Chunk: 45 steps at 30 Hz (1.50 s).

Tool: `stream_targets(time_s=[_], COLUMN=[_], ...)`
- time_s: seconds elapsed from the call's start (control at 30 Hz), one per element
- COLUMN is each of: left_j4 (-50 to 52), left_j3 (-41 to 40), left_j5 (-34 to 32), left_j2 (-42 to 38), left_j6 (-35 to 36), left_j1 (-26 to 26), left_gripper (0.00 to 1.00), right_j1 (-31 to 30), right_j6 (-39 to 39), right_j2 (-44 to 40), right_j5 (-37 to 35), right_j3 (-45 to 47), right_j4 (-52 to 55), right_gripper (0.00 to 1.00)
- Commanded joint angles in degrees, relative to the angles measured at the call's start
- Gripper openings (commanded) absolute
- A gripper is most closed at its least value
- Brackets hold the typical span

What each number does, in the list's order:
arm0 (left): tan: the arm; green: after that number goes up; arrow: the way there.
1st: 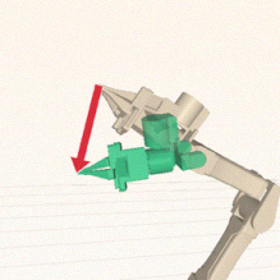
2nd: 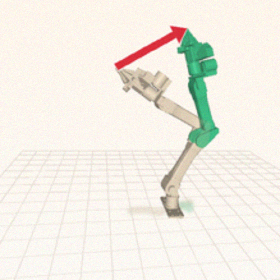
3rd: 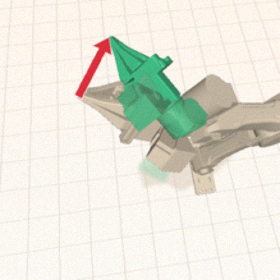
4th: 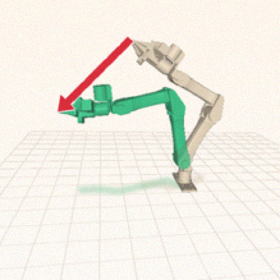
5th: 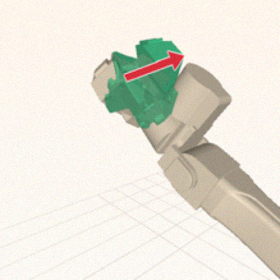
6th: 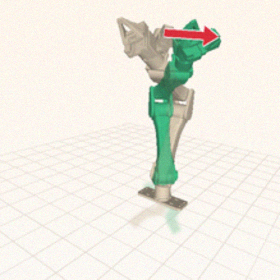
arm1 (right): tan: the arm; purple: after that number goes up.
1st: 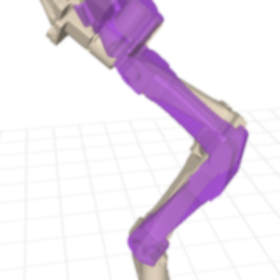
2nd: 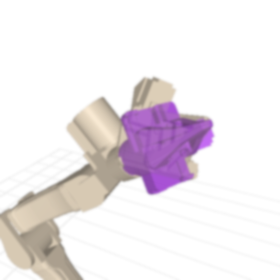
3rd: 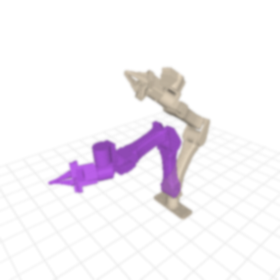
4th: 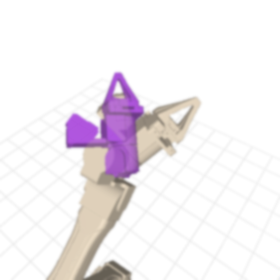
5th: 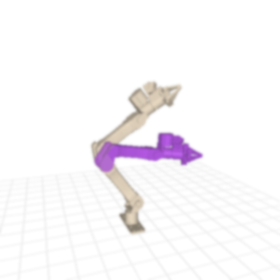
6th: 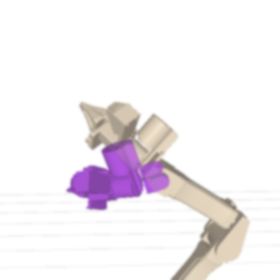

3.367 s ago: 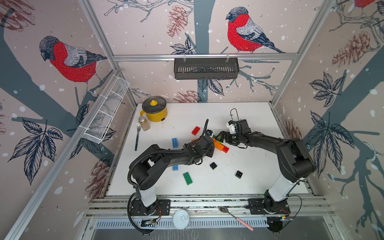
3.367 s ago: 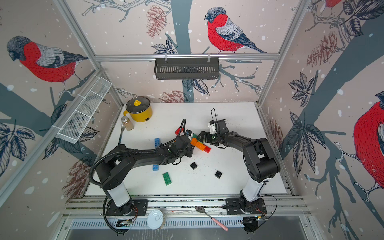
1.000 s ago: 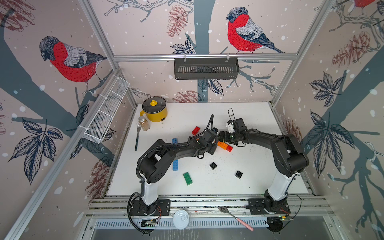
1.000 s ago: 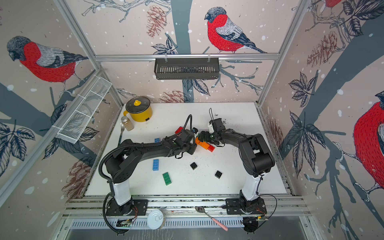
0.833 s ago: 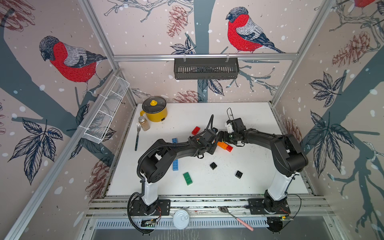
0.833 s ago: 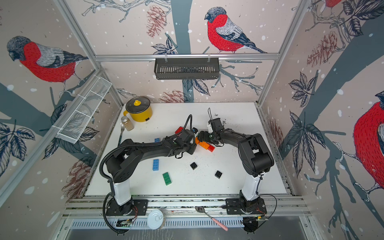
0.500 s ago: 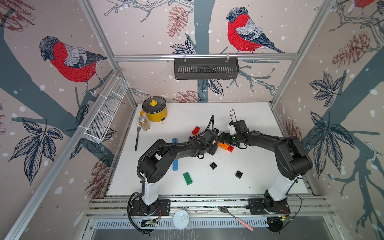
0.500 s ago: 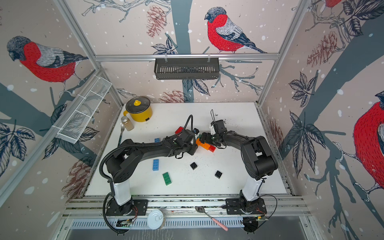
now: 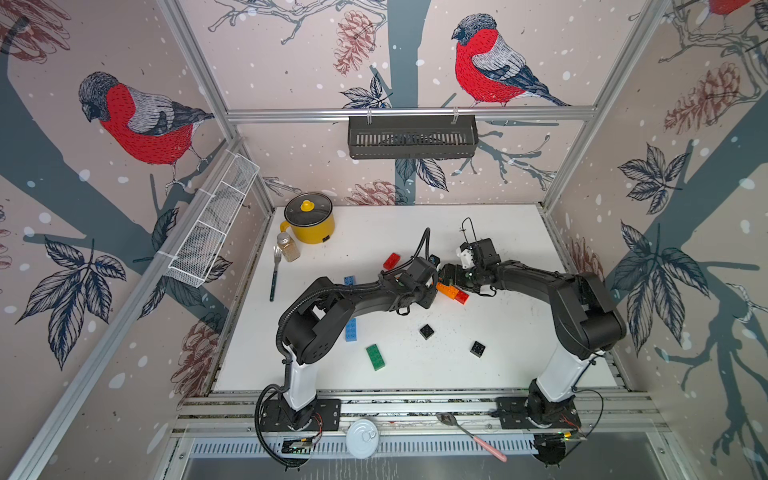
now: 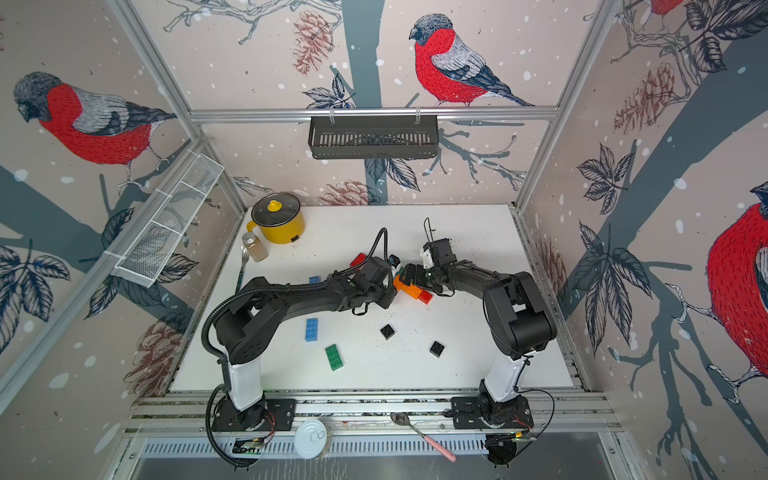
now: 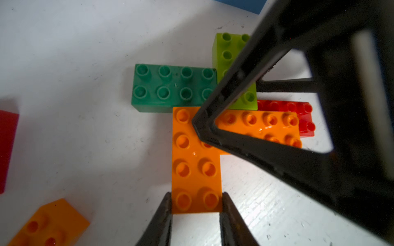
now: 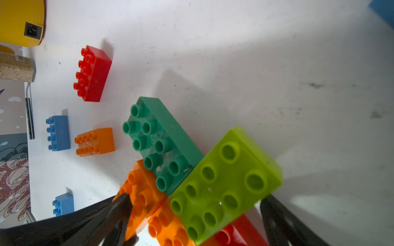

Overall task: Assemble a small pinwheel with lego
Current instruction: Assemble the lego brick with the lego brick.

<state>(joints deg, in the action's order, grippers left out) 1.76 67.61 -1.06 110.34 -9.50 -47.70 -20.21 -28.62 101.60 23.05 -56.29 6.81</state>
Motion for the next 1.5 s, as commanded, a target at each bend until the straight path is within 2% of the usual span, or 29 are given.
stream_targets(time_s=[0.0,0.57,1.47], left_j4=[0.57,1.49,3.47], left_j3=[0.71,2.37,4.17], left_j5=[1.01,1.14,-0.89], left_j2=[0.53,1.85,2.59], left_j6=[0.97,1.32,1.84], left_j1=[0.07,0.07,0.07], left_gripper=[0.06,0.05,0.05], right_j1=[-0.18,-0.87,0.48], right_j6=[0.22,0.23,-0.9], right_j2=[0.27,0.62,1.57], right_j5=[-3.35,-10.78,-12.58], right_j3=[-0.48,-0.34,3.5], right_j4=[1.75,4.79,6.43], right_gripper=[0.95,0.92,0.91])
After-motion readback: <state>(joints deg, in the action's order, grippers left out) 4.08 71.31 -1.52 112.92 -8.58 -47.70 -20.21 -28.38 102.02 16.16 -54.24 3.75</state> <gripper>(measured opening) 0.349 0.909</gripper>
